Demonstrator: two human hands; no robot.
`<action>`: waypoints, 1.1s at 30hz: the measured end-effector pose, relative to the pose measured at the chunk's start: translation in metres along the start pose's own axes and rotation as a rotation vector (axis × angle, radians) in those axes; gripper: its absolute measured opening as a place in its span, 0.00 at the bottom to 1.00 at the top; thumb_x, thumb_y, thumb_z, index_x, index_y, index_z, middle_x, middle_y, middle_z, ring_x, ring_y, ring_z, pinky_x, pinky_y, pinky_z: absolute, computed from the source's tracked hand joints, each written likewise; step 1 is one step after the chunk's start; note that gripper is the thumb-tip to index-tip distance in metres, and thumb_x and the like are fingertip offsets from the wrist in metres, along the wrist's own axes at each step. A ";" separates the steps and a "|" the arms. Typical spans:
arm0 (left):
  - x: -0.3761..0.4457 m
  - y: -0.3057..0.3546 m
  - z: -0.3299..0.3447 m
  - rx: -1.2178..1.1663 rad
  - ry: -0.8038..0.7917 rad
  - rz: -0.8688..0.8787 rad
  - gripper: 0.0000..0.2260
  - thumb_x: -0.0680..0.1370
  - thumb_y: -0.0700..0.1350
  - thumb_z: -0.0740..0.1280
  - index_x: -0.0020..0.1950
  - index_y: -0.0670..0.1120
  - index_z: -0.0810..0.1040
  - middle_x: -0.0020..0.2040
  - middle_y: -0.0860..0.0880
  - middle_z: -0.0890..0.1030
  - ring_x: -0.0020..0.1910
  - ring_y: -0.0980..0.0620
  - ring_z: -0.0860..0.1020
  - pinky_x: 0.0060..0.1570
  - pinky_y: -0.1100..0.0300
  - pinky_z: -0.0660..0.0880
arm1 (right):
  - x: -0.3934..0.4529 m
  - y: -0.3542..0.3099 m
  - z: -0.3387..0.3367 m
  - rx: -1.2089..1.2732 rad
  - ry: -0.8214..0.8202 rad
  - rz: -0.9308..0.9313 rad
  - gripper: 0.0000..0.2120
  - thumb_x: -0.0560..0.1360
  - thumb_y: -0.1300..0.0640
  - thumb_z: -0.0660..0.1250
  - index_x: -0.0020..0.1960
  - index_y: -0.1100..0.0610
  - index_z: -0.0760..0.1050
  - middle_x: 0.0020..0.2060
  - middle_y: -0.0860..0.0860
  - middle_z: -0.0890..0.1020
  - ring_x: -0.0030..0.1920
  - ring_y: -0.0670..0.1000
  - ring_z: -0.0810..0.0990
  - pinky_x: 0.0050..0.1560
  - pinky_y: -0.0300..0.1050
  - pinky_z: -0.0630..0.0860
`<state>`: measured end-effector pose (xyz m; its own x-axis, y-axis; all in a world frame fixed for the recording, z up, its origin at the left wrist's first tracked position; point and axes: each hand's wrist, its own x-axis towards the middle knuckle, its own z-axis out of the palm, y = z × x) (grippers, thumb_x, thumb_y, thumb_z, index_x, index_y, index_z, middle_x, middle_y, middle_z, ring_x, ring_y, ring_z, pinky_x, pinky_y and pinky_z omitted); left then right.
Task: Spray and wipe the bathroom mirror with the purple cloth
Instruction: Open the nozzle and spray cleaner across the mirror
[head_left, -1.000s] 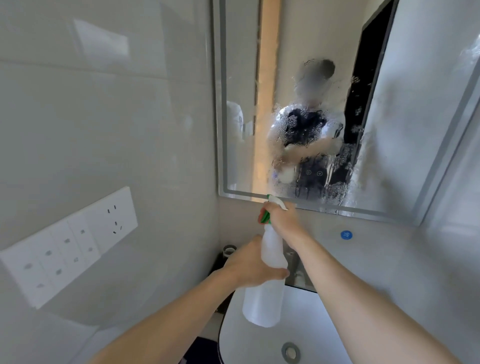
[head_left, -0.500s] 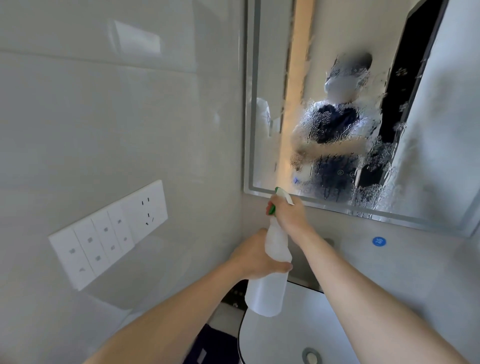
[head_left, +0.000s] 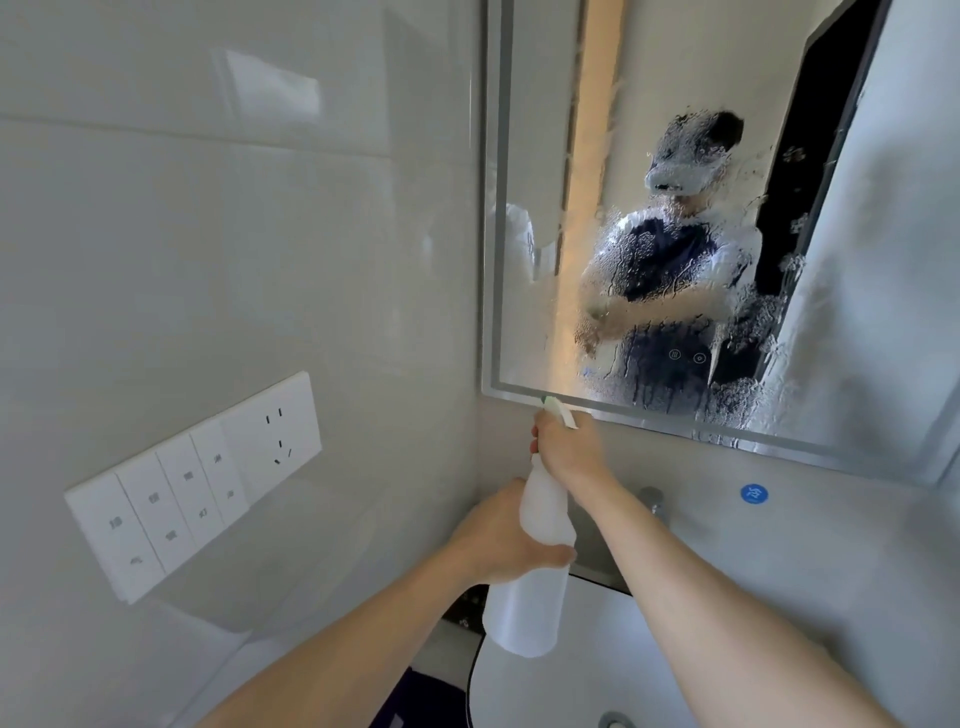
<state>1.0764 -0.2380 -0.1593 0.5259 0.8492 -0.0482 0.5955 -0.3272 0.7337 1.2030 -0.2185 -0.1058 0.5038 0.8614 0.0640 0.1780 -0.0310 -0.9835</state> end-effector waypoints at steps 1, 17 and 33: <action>0.002 0.004 -0.003 -0.008 0.013 0.003 0.33 0.62 0.64 0.77 0.62 0.58 0.72 0.55 0.59 0.80 0.55 0.55 0.80 0.56 0.48 0.81 | 0.002 -0.006 -0.002 0.008 0.003 -0.010 0.12 0.77 0.54 0.63 0.36 0.57 0.74 0.33 0.56 0.79 0.33 0.54 0.78 0.39 0.48 0.75; 0.009 0.063 -0.030 -0.052 0.103 0.081 0.31 0.68 0.58 0.80 0.66 0.54 0.71 0.56 0.56 0.81 0.55 0.54 0.81 0.56 0.48 0.81 | 0.020 -0.070 -0.029 -0.002 0.060 -0.123 0.12 0.78 0.56 0.63 0.36 0.54 0.69 0.39 0.57 0.80 0.39 0.56 0.79 0.45 0.54 0.79; -0.001 0.064 -0.036 -0.043 0.162 0.042 0.31 0.66 0.60 0.79 0.65 0.54 0.70 0.55 0.54 0.80 0.54 0.51 0.81 0.54 0.47 0.82 | 0.018 -0.080 -0.025 0.166 -0.037 -0.031 0.07 0.75 0.63 0.62 0.40 0.62 0.76 0.29 0.58 0.82 0.33 0.57 0.81 0.43 0.51 0.81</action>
<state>1.0917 -0.2446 -0.0880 0.4429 0.8920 0.0902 0.5471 -0.3486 0.7610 1.2190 -0.2127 -0.0215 0.4681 0.8789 0.0920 0.0492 0.0780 -0.9957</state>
